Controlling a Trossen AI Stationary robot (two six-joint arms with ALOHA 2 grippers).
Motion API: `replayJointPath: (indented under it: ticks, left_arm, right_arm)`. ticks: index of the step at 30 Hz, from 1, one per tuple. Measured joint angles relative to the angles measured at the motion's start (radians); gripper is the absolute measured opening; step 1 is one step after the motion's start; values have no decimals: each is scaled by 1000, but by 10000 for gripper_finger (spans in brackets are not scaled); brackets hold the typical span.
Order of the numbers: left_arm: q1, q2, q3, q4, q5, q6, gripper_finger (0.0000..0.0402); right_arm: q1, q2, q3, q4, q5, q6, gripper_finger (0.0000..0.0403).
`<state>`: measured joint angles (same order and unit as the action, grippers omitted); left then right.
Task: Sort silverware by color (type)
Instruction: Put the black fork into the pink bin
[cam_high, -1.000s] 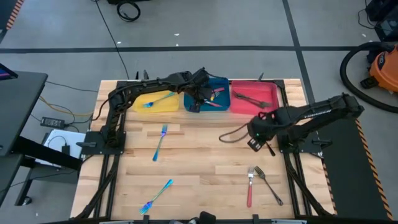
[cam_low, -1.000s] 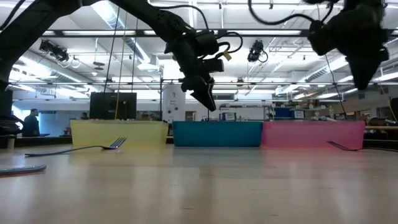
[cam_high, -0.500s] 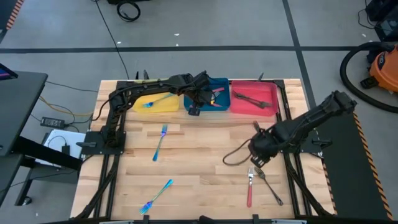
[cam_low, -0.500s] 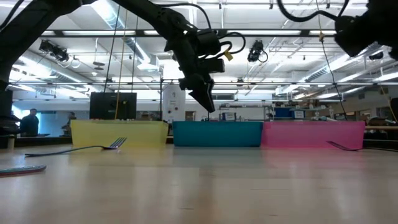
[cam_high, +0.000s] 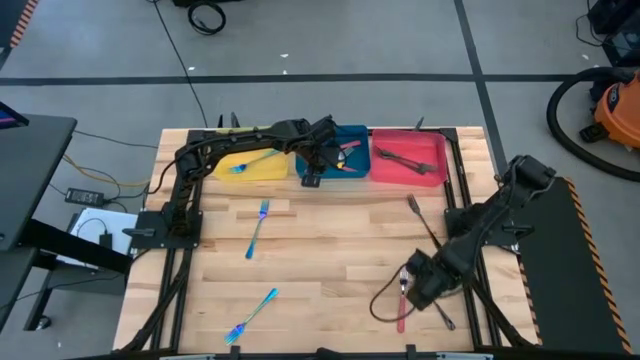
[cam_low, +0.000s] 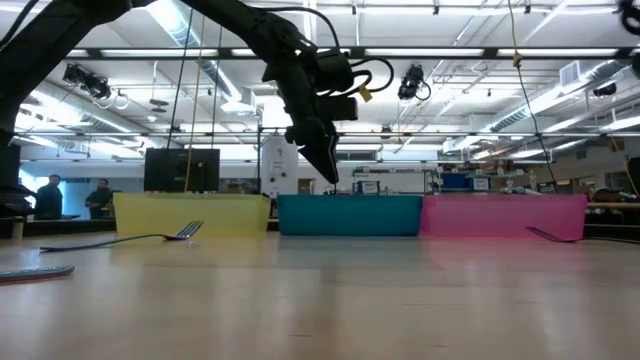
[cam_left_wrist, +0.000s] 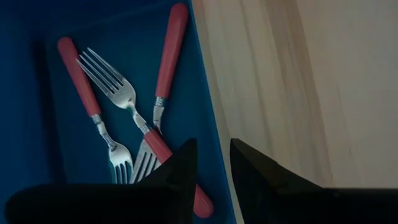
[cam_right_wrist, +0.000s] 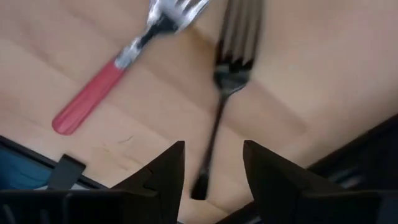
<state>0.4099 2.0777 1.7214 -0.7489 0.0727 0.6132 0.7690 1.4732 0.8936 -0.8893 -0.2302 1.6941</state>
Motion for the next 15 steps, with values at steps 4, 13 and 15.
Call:
replayJointPath:
  ticks: [4,13,15]
  left_arm:
    - [0,0,0,-6,0,0,96]
    - [0,0,0,-6,0,-7,96]
    - [0,0,0,-6,0,-8,96]
  right_arm:
    - [61,73,0,94,0,75,171]
    - [93,225,0,112,33,132,171]
    - [91,241,3,106,46,128,171]
